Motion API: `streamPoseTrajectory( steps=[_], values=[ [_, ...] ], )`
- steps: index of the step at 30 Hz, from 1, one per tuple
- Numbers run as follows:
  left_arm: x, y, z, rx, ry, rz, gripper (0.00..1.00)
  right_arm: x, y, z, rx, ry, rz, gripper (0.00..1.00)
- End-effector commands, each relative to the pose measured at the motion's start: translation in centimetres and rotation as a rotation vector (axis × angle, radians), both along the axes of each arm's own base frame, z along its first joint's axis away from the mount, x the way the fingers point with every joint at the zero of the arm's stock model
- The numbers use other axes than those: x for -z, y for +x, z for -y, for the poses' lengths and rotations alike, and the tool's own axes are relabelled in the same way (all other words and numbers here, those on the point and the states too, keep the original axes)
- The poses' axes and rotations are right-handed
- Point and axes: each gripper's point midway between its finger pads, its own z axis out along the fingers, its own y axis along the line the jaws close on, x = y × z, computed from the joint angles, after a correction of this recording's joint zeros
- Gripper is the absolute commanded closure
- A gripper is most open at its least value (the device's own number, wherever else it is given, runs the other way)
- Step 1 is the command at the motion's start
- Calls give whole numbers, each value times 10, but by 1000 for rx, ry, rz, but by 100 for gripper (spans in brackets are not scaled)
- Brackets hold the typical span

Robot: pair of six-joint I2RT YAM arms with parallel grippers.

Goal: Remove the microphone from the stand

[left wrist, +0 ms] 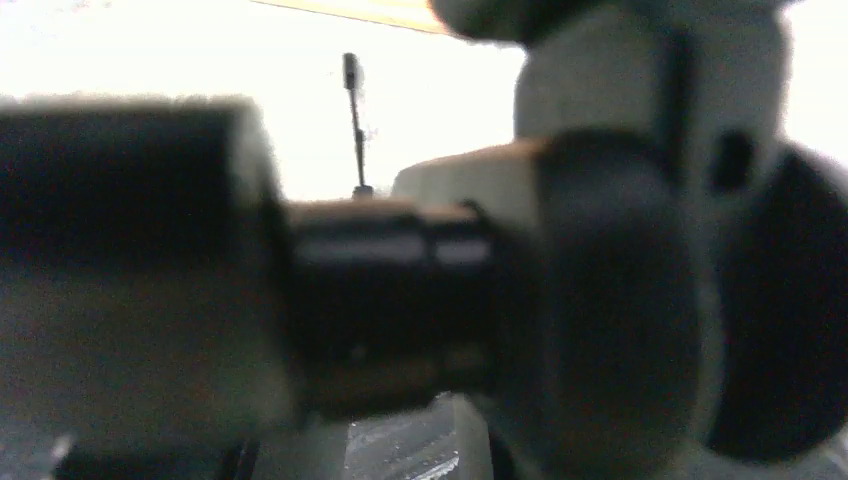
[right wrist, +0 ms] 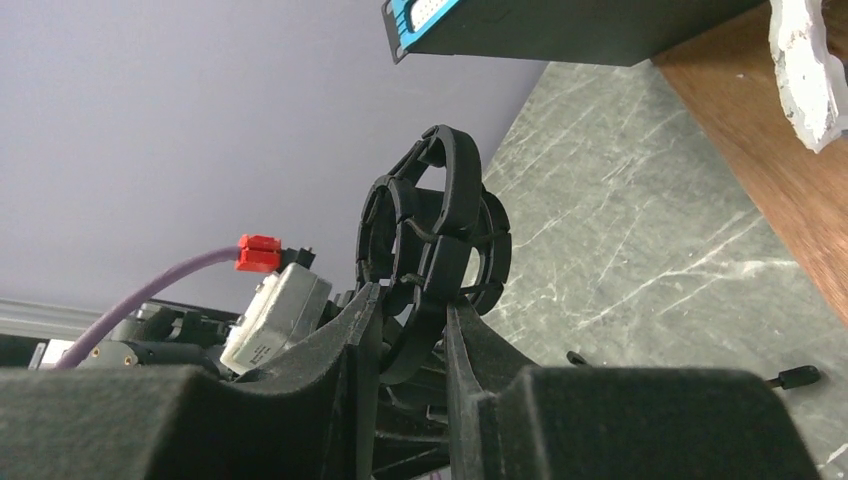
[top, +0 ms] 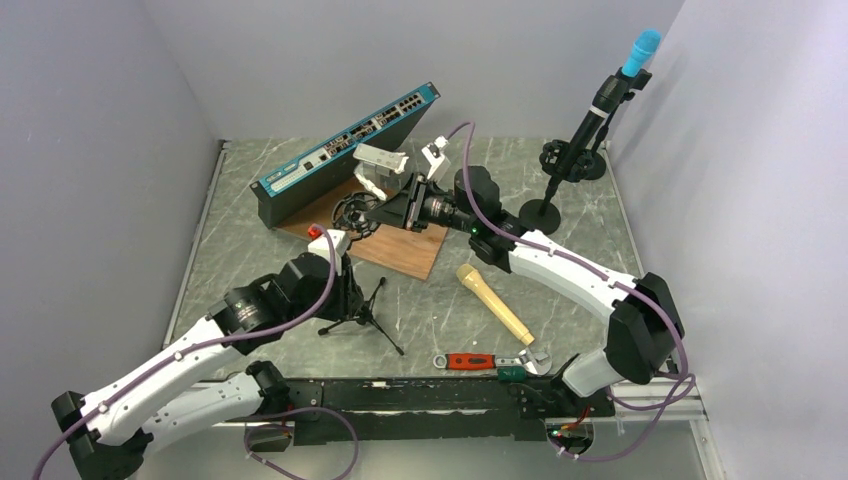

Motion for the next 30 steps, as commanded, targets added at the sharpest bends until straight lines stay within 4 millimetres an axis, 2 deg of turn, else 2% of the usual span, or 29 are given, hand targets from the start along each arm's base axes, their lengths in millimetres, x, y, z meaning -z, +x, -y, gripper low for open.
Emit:
streamPoseTrajectory(
  steps=[1,4,7,11,17,24,27,30],
  values=[
    [-9,19,-13,-149,17,72,60,9,2,9,47,-66,38,85],
    [-4,22,-12,-181,27,47,55,8,2,10,54,-69,44,85],
    [-2,24,3,-157,-27,36,51,7,2,11,54,-68,47,85],
    [4,22,7,-157,-25,7,52,9,0,11,53,-64,43,85],
    [10,23,12,-151,-55,-4,68,10,-2,12,45,-61,44,85],
    [19,27,5,-172,-84,-33,75,8,-5,13,40,-59,53,87],
    [21,31,0,-181,-103,-38,71,9,-5,14,39,-58,53,87],
    [23,31,2,-167,-126,-42,60,8,-6,13,34,-58,53,87]
  ],
)
